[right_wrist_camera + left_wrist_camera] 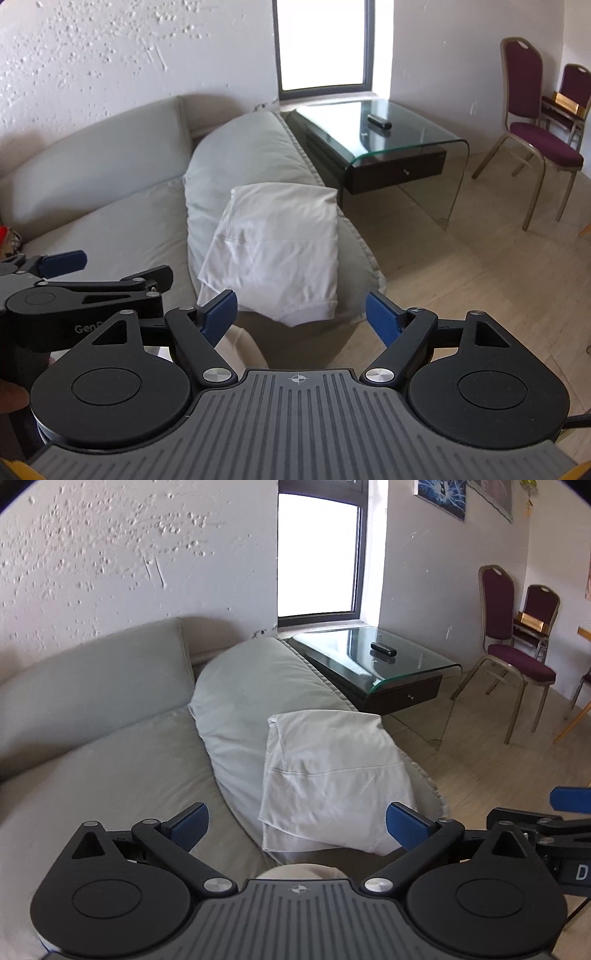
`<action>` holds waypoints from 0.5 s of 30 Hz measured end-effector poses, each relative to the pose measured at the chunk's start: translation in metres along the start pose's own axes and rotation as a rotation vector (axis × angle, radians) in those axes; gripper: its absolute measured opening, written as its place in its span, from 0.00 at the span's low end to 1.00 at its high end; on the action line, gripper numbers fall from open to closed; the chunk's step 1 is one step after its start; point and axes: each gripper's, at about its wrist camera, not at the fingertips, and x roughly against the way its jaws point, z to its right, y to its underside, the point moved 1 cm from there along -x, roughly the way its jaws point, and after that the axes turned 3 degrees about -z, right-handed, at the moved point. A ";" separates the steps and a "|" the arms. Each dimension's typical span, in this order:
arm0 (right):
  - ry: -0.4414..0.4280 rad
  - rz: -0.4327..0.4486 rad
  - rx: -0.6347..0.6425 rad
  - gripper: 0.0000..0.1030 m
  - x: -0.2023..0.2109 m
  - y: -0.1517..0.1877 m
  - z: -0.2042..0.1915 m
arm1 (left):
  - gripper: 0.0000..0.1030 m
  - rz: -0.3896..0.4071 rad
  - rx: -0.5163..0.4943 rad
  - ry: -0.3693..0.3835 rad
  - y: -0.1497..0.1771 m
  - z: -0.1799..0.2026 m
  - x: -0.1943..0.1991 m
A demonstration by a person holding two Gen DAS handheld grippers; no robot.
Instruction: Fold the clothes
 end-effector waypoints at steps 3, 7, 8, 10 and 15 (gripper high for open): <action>0.003 -0.005 0.007 0.80 -0.003 0.001 -0.002 | 0.99 -0.009 0.004 0.008 0.002 0.000 -0.002; -0.001 -0.014 0.012 0.80 -0.008 0.001 -0.005 | 0.99 -0.018 0.019 0.008 0.002 -0.002 -0.005; -0.002 -0.016 0.012 0.81 -0.009 0.002 -0.005 | 0.99 -0.018 0.027 0.010 0.002 -0.003 -0.006; -0.001 -0.021 0.012 0.81 -0.011 0.002 -0.006 | 0.99 -0.016 0.034 0.004 0.003 -0.004 -0.006; 0.008 -0.035 0.019 0.81 -0.018 0.003 -0.008 | 0.99 -0.030 0.030 -0.001 0.005 -0.004 -0.012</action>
